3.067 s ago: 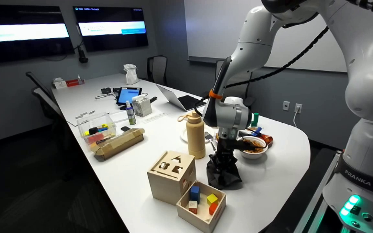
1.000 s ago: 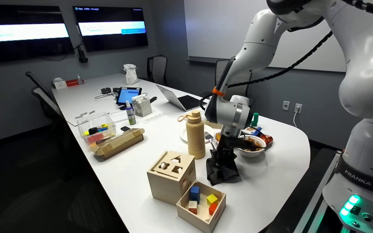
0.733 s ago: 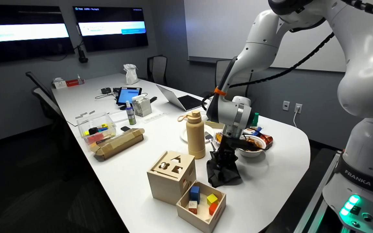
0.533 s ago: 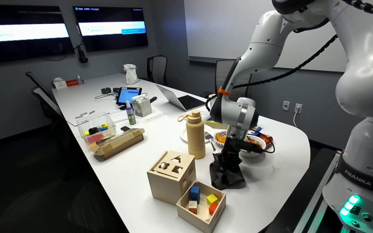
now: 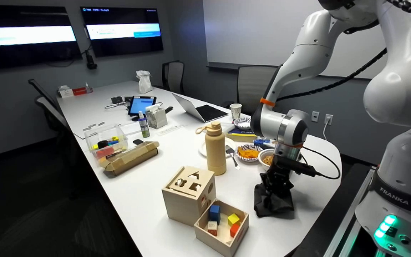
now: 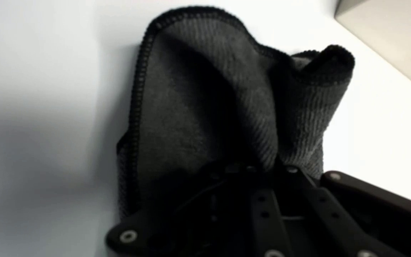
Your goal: Use the grey towel to wipe the counter.
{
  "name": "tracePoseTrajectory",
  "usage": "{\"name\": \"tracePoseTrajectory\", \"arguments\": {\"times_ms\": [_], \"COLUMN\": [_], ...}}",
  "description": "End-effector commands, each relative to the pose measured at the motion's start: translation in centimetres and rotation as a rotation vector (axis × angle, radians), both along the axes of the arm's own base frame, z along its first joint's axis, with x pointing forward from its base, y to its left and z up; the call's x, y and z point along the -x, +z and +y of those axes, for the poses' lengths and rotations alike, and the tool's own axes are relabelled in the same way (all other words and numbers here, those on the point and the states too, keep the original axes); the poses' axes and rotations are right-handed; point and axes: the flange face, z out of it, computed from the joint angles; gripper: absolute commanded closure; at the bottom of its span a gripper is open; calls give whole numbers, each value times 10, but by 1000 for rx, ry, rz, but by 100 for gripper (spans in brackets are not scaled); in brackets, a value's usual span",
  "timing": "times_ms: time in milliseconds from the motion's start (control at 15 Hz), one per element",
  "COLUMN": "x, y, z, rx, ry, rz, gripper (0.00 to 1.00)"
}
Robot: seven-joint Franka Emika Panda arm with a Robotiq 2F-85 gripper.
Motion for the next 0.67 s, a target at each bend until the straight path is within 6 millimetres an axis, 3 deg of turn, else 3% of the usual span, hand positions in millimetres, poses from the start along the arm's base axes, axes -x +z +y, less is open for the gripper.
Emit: {"name": "tracePoseTrajectory", "arguments": {"times_ms": [0,333,600], "x": [20,-21,-63], "y": [-2,4,-1], "z": [-21,-26,-2], "rx": [70,133,138], "ry": [-88,-102,-21], "rz": [14,-66,-131], "gripper": [98,98,98]}}
